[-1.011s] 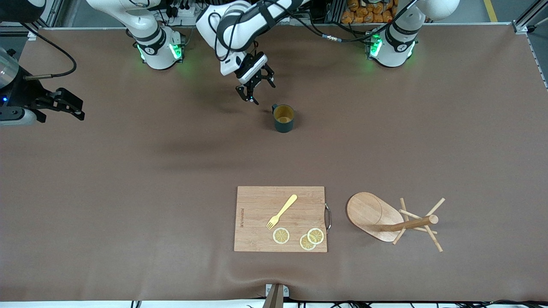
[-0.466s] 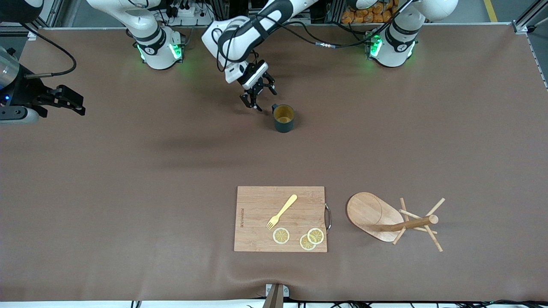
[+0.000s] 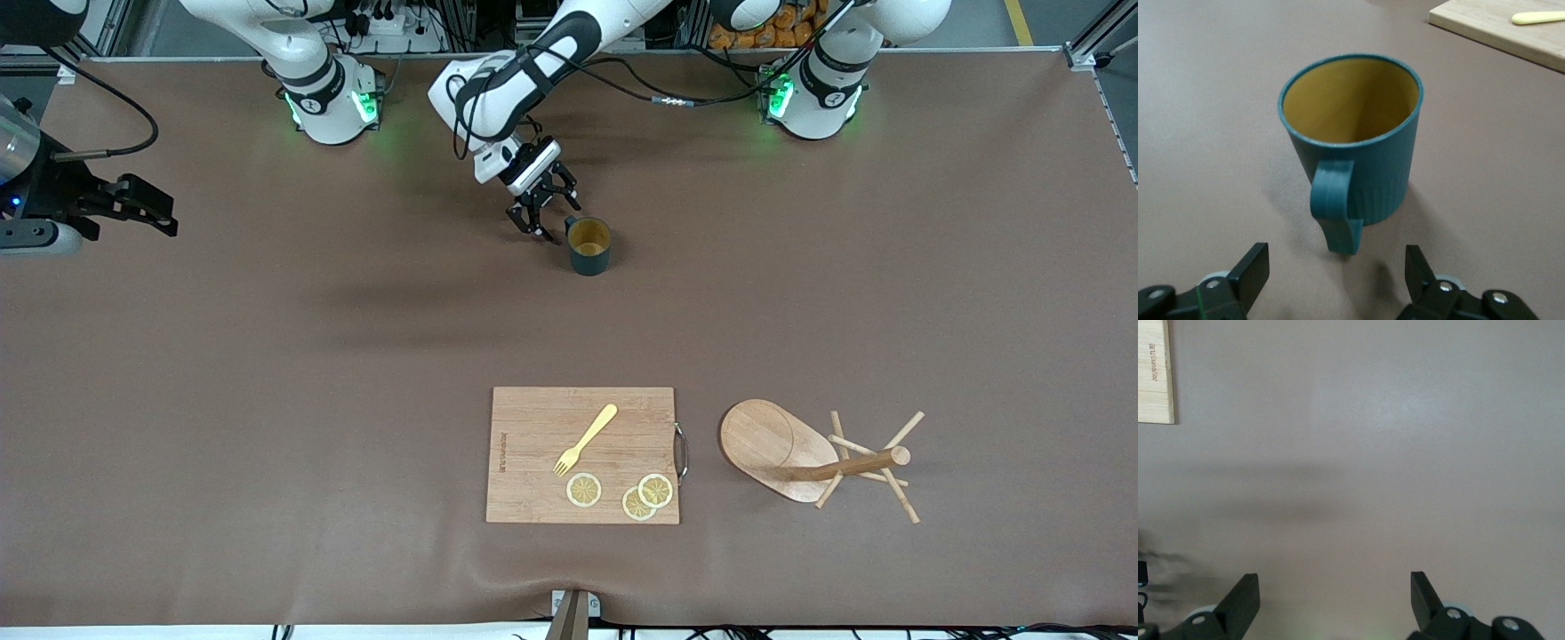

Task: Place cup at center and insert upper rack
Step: 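Lower the left gripper and grasp the teal mug by its handle, then lift the mug with the left gripper and carry it toward the mug tree, then hang the mug handle onto a peg of the wooden mug tree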

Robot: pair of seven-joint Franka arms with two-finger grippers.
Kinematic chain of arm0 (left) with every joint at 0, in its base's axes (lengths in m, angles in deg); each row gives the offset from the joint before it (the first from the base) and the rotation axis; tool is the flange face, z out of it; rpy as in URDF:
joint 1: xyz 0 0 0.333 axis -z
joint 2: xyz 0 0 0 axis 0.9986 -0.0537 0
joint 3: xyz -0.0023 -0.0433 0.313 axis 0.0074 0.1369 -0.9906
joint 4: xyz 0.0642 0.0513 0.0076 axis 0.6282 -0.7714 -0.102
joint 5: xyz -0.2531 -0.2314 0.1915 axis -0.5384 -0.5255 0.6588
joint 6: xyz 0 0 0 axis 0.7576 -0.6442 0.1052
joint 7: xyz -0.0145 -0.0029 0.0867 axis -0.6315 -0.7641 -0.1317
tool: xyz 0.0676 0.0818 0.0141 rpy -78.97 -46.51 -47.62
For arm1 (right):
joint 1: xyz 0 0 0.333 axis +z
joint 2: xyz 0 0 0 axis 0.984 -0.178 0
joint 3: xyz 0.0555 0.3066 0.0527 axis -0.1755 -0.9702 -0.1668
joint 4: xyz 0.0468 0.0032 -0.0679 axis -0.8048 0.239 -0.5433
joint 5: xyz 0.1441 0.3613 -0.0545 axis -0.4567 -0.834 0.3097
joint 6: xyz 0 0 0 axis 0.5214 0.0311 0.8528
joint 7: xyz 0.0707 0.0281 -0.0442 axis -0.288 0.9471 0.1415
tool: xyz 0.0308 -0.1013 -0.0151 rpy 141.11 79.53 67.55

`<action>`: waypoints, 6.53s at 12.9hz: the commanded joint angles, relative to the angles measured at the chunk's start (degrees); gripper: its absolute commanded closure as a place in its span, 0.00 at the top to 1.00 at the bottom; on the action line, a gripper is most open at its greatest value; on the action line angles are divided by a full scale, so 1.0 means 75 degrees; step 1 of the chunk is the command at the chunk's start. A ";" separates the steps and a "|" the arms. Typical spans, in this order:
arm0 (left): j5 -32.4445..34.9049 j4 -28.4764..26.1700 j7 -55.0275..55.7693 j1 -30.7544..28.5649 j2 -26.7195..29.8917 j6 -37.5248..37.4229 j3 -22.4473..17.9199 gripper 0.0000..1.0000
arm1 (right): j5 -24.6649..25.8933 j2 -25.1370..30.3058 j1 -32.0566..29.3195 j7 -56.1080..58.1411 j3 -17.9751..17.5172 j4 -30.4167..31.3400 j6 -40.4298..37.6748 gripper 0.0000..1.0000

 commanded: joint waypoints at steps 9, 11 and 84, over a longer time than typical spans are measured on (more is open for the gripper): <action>0.0200 -0.0020 0.0065 0.0042 0.0047 -0.0377 -0.0210 0.49 | -0.0102 0.0090 -0.0083 -0.0019 -0.0128 -0.0036 -0.0109 1.00; 0.0188 -0.0008 0.0065 0.0042 0.0047 -0.0377 -0.0210 0.31 | -0.0102 0.0090 -0.0071 -0.0019 -0.0128 -0.0036 -0.0132 1.00; -1.4390 0.0074 -1.1372 -1.1103 0.1910 0.0408 -0.0222 0.00 | -0.0313 0.0336 0.0175 -0.0558 -0.0035 -0.0024 -0.0074 1.00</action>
